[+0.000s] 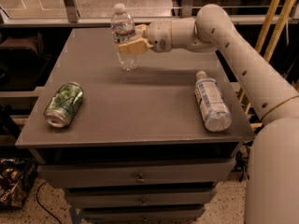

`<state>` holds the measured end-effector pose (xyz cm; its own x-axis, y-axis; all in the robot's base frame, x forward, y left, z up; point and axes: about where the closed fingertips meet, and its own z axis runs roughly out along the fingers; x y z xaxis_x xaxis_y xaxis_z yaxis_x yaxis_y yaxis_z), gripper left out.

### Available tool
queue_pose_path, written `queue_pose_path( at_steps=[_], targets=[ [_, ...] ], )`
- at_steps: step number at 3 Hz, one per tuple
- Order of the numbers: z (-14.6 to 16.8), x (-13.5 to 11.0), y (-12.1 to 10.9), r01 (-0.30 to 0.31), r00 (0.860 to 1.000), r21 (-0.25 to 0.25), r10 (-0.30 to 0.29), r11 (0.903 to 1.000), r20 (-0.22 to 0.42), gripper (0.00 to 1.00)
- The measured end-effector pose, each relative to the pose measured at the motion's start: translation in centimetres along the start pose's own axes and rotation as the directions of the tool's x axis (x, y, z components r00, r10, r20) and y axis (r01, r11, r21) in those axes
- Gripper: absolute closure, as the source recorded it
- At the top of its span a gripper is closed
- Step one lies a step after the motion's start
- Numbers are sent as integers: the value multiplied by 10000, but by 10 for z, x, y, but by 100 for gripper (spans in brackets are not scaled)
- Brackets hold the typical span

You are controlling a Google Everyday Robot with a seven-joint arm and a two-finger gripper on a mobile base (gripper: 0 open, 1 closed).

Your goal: Place water bottle upright

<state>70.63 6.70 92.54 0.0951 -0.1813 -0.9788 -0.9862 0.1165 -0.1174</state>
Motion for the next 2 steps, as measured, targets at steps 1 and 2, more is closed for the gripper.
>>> queue_pose_path(
  at_steps=[1, 2],
  targets=[
    [5, 5, 1, -86, 9999, -69, 87, 9999, 77, 59],
    [10, 10, 2, -188, 9997, -126, 190, 9997, 162, 36]
  ],
)
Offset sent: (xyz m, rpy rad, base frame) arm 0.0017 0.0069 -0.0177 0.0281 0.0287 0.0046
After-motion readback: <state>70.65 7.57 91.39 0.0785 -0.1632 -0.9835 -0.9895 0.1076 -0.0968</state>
